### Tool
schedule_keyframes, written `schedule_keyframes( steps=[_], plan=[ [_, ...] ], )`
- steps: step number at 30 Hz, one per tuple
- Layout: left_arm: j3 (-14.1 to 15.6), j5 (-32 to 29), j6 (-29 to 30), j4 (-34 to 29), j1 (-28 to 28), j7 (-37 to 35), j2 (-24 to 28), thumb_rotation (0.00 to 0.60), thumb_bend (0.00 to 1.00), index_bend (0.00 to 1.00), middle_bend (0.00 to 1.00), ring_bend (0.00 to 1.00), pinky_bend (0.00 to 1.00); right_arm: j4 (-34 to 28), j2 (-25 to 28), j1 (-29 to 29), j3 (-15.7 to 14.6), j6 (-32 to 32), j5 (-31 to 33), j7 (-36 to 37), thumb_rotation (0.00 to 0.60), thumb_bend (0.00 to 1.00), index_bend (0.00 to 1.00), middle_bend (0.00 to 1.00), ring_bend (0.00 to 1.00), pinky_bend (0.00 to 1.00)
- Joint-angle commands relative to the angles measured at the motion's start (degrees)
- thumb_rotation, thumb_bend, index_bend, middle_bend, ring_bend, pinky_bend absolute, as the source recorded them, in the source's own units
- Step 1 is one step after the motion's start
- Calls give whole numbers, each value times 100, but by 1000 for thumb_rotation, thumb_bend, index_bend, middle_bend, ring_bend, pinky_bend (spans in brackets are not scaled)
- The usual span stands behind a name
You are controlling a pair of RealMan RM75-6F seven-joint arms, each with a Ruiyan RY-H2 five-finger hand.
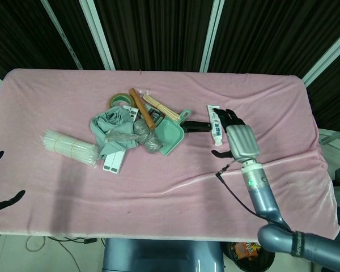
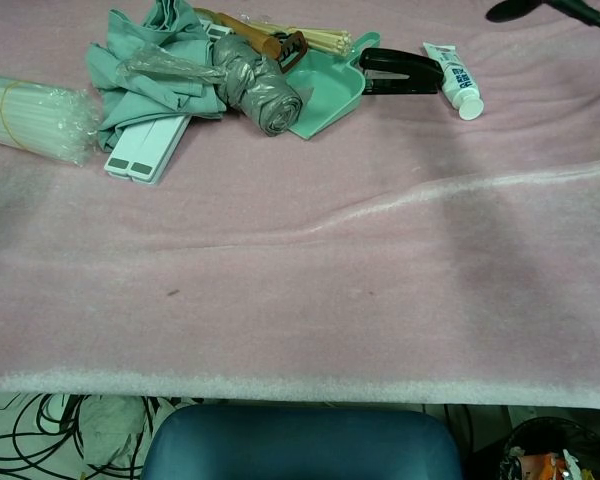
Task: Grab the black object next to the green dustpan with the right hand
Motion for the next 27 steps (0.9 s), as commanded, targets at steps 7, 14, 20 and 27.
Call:
schedule_keyframes(
  steps=[7,14,20,27],
  plan=[
    [1,-124,-179,-83,-31,102,27,600,0,0,0,0,0,2563,-1307,1695,183,-1322,1554,-805,600,139,65,127,92,253],
    [7,-172,-265,-131,-43,164,51,600,0,0,0,0,0,3782,-1914,2175,7,-1813,1897,-749,600,127,65,120,90,253],
    [-15,-222,-294,-153,-45,132,60,600,0,0,0,0,0,4840,-2451,2507,-78,-2209,1874,-517,600,129,65,125,94,253],
    [-33,-273,-341,-182,-48,37,88,600,0,0,0,0,0,6193,-3065,2840,-117,-2711,1705,-147,600,212,167,203,164,266]
  ],
)
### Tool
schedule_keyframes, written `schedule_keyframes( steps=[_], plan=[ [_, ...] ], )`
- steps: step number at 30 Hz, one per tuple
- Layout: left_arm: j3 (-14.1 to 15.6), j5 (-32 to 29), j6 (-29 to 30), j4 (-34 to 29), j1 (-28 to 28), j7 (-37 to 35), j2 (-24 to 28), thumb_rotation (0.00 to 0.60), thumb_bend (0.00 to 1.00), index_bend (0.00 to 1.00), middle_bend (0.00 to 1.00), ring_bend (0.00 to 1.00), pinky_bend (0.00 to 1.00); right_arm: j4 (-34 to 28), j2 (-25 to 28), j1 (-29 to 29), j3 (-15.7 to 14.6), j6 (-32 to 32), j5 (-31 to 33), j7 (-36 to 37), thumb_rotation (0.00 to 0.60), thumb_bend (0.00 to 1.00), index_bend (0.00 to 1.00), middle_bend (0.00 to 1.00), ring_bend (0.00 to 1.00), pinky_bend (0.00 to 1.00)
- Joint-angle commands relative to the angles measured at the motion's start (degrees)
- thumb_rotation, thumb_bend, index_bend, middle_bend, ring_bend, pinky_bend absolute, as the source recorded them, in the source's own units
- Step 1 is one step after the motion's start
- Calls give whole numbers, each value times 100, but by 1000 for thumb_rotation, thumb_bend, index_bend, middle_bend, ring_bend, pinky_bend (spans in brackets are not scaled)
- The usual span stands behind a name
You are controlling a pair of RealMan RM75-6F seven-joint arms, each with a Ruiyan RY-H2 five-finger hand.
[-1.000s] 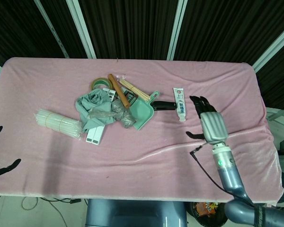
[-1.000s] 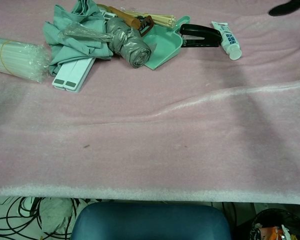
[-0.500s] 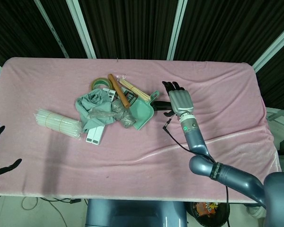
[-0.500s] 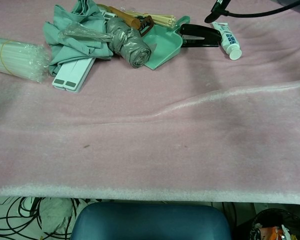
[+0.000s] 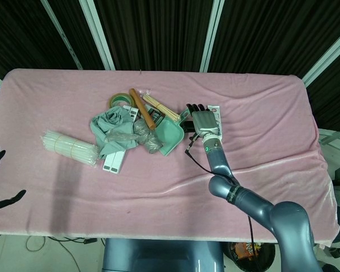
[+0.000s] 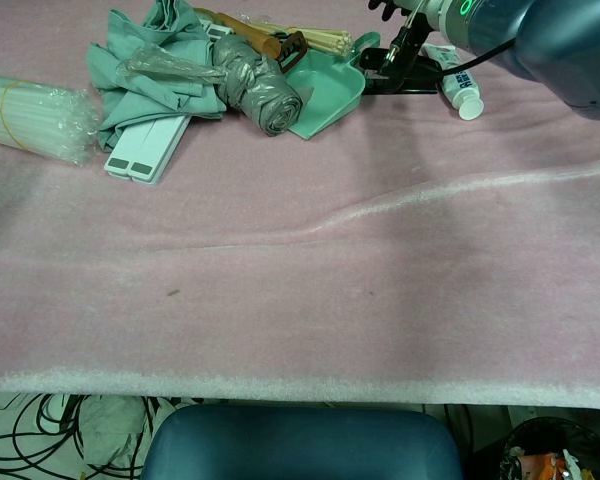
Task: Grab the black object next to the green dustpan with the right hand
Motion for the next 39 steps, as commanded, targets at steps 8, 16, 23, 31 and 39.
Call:
schedule_keyframes(
  steps=[8,16,23,31,39],
  plan=[
    [-21,-62,-74,-54,-13,-117,36,600,0,0,0,0,0,1255,-857,342,-89,-517,-678,1064,600,622,589,560,496,599],
    [-24,-10,-32,-39,-10,-172,32,600,0,0,0,0,0,625,-621,205,-159,149,-1650,2094,600,786,744,684,596,671],
    [-26,58,36,-22,-4,-225,17,600,0,0,0,0,0,-955,244,-62,62,1017,-1987,2145,600,812,753,689,598,671],
    [-8,195,143,28,3,-266,0,600,0,0,0,0,0,-3126,1549,-719,301,1968,-1913,1548,600,814,753,689,597,671],
    [20,344,260,94,10,-299,-24,600,0,0,0,0,0,-4804,2607,-1453,315,2703,-1907,1262,600,813,753,689,596,671]
  ],
)
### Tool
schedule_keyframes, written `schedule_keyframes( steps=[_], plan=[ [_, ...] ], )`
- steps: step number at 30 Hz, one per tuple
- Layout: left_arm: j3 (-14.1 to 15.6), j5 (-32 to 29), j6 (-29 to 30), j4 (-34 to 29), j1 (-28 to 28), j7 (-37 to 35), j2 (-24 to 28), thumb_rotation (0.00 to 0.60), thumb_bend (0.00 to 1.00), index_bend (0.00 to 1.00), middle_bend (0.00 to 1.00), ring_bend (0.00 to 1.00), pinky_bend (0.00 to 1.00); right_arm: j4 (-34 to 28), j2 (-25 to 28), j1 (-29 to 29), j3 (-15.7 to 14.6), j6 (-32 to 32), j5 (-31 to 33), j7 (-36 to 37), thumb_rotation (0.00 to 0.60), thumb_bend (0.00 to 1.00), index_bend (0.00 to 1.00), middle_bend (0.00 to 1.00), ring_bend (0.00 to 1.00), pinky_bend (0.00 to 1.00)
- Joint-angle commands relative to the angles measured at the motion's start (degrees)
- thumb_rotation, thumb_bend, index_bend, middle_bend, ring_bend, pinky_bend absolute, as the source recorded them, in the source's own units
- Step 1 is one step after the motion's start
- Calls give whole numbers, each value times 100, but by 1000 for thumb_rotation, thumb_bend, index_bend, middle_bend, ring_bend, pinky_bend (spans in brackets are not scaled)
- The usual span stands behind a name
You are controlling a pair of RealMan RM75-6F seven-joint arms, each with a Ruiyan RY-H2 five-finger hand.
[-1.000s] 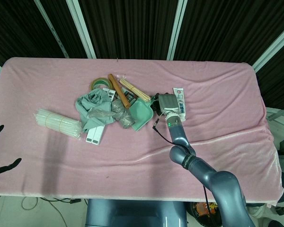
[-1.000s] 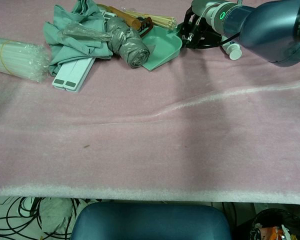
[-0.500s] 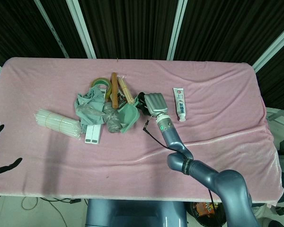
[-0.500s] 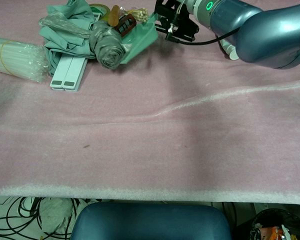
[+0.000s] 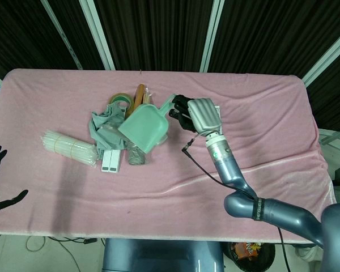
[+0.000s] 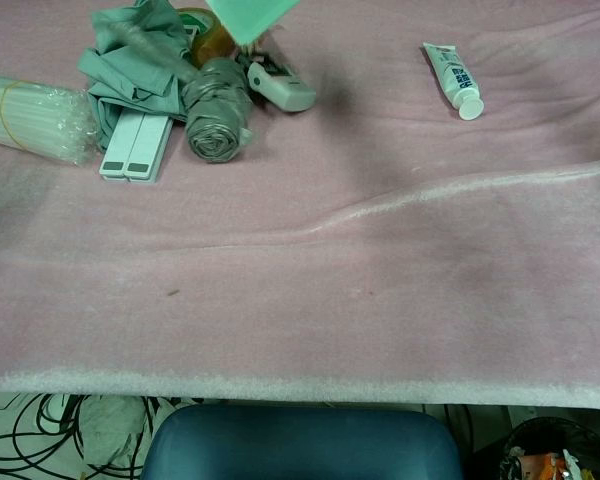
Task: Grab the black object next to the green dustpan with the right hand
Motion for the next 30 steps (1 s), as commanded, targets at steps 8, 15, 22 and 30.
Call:
schedule_keyframes(
  steps=[8,15,22,30],
  plan=[
    [16,109,116,56,12,-70,-14,600,0,0,0,0,0,-1751,1205,-972,35,945,-138,-125,600,813,753,688,596,671],
    [43,181,155,94,9,-117,-7,600,0,0,0,0,0,-2364,1345,-1391,-393,1234,-426,-56,600,813,753,687,596,671],
    [90,324,191,156,-17,-129,5,600,0,0,0,0,0,-2763,1298,-2092,-1330,1781,-1533,246,600,813,753,687,596,671],
    [170,517,284,207,-22,-171,42,600,0,0,0,0,0,-2743,1271,-3079,-2553,2630,-3118,838,600,813,753,687,596,671]
  ],
)
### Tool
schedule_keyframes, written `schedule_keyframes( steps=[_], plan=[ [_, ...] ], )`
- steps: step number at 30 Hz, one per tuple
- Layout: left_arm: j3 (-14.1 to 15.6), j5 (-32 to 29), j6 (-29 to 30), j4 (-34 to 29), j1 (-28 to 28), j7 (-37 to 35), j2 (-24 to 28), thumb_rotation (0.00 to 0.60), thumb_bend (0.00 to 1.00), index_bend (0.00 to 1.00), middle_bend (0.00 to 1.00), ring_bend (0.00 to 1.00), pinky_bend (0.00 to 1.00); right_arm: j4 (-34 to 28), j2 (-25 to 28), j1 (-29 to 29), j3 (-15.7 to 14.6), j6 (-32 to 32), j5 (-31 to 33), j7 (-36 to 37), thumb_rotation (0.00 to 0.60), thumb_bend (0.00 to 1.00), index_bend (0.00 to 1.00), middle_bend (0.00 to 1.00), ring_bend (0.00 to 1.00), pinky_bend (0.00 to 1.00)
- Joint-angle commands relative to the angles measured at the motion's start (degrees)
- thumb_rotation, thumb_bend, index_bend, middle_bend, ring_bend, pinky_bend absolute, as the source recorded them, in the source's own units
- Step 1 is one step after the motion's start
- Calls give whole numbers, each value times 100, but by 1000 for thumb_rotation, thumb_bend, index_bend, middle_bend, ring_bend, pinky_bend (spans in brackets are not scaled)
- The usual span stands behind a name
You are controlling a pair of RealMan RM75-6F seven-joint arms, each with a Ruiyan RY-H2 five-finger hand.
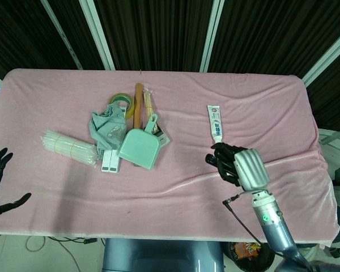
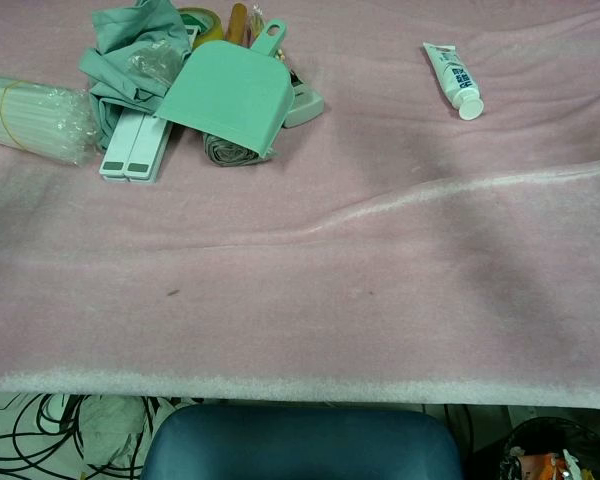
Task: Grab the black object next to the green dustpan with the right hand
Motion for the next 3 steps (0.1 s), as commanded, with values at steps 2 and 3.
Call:
schedule_keyframes(
  steps=[2,3],
  plan=[
    [25,62,53,22,5,-10,6,600,0,0,0,0,0,-4,-7,-605,-679,535,-859,442,600,813,753,687,596,671],
    [28,77,70,29,5,-7,5,600,0,0,0,0,0,12,-1,-653,-732,572,-973,477,600,813,753,687,596,671]
  ],
)
